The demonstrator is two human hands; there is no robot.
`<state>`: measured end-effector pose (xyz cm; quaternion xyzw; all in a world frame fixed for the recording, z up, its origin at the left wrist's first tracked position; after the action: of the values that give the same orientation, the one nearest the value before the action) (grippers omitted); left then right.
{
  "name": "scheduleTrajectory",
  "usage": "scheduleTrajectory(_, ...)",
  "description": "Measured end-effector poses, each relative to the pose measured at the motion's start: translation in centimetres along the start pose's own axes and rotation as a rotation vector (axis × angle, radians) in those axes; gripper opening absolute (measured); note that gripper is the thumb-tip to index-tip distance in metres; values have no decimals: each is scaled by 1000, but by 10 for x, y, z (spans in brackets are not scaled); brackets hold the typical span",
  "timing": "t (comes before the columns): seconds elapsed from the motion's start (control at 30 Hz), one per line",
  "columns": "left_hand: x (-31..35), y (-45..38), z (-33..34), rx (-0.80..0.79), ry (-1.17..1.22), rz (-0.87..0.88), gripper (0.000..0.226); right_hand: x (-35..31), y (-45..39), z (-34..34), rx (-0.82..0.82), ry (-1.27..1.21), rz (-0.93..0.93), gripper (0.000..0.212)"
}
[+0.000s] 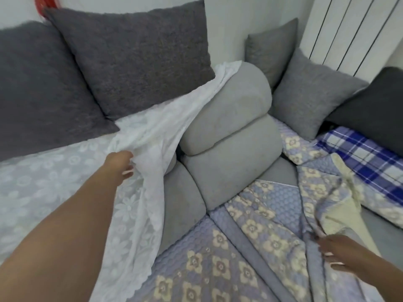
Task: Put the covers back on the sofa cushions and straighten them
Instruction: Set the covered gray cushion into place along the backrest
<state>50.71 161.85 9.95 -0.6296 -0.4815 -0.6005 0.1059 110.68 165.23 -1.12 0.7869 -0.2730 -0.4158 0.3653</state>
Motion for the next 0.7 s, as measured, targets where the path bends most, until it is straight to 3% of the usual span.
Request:
scheduleTrajectory(0.13,-19,28,-14,-61,156,-34,14,32,34,8,51,-48,-1,25)
scheduleTrajectory(0.53,-60,95,15,-173,-143,-102,11,14,88,35,21,-65,-200,22)
scheduleTrajectory(0.7,-154,182,112,-507,-411,-231,26,54,102,46,-66,-77,-186,13)
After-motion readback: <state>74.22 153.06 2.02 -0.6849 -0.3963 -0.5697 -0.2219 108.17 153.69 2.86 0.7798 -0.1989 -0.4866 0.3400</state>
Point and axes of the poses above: each hand's wrist, its own y-axis away from the middle knuckle, its own z-axis out of the palm, x = y × z, the point moved 2 cm from there along -y, towards the middle knuckle, and after that the axes turned 1 degree about -y, right-handed, at the moved point
